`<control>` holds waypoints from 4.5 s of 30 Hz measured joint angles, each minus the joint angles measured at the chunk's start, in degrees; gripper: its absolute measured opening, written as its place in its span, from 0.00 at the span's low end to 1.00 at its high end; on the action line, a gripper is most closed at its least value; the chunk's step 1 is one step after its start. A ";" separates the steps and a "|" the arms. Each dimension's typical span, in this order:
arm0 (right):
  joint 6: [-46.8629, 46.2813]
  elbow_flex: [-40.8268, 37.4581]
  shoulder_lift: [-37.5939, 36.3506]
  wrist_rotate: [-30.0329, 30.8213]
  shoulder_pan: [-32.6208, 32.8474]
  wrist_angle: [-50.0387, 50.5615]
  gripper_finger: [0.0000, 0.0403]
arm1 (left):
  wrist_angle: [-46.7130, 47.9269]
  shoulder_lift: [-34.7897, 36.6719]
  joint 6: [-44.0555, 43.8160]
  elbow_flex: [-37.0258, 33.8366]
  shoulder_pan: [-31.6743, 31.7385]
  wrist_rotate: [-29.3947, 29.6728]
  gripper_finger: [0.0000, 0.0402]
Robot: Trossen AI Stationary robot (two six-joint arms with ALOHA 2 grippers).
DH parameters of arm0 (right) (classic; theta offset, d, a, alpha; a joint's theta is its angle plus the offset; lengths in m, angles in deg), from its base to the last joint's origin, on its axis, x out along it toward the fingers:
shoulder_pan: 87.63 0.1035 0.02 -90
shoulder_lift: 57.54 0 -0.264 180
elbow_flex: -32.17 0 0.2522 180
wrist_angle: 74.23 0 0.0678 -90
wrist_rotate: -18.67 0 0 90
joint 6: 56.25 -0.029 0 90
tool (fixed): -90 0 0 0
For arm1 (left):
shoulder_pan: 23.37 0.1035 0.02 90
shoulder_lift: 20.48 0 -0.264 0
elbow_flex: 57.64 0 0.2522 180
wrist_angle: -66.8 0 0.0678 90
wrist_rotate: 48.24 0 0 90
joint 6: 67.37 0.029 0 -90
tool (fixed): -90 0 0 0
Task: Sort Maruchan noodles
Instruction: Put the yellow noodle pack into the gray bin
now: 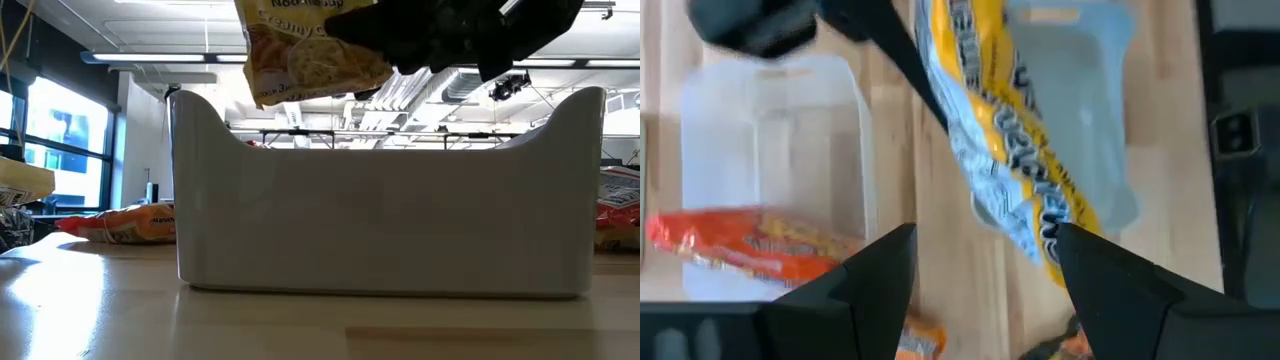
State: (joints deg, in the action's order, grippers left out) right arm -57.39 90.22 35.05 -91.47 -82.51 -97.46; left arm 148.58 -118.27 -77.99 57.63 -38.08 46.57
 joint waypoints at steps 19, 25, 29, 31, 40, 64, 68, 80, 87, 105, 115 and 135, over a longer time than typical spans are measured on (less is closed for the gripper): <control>0.10 0.00 0.00 0.13 0.63 -0.98 0.22 | -5.39 -0.87 -16.68 1.16 1.73 -5.23 0.58; 0.13 0.00 0.00 0.06 0.63 -1.69 0.22 | -8.89 -2.07 -18.88 1.14 2.05 -5.85 0.59; 0.13 0.00 0.00 -0.07 0.63 -1.98 0.22 | -8.41 -3.63 -18.44 1.01 2.30 -5.90 0.59; 0.13 0.00 0.00 -0.09 0.63 -2.28 0.22 | -7.77 -4.05 -18.24 0.99 2.37 -6.71 0.58; 0.10 0.00 0.00 -0.76 0.97 -2.96 0.23 | -7.87 -4.89 -18.15 0.99 2.87 -9.12 0.40; -13.46 -2.06 -20.65 29.57 17.95 47.54 0.23 | -8.90 -4.91 -53.04 -2.61 -5.20 -4.66 0.01; -16.93 -2.91 -16.63 32.21 22.34 47.47 0.06 | -9.45 -4.91 -59.58 -3.30 -5.99 -0.86 0.01; -21.44 -2.91 -6.36 35.08 27.02 44.52 0.03 | -11.90 -12.03 -64.83 -3.36 -4.74 -5.70 0.01; -20.37 -2.91 -6.38 36.27 26.83 40.77 0.00 | -6.98 -12.90 -67.36 -3.34 -4.88 -5.15 0.01; -17.88 -2.91 -6.38 37.45 26.75 38.84 0.00 | -2.40 -13.08 -72.82 -3.30 -7.52 3.69 0.01; -17.86 -2.91 -6.38 37.90 26.75 38.84 0.00 | -1.63 -14.45 -72.80 -3.30 -7.96 6.63 0.01; -17.93 -2.91 -6.38 37.70 26.80 38.86 0.00 | -1.17 -16.84 -68.78 -3.32 -7.30 6.26 0.08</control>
State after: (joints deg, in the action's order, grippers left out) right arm -75.32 87.31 28.67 -53.77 -55.71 -58.60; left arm 147.41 -135.11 -146.76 54.32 -45.39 52.83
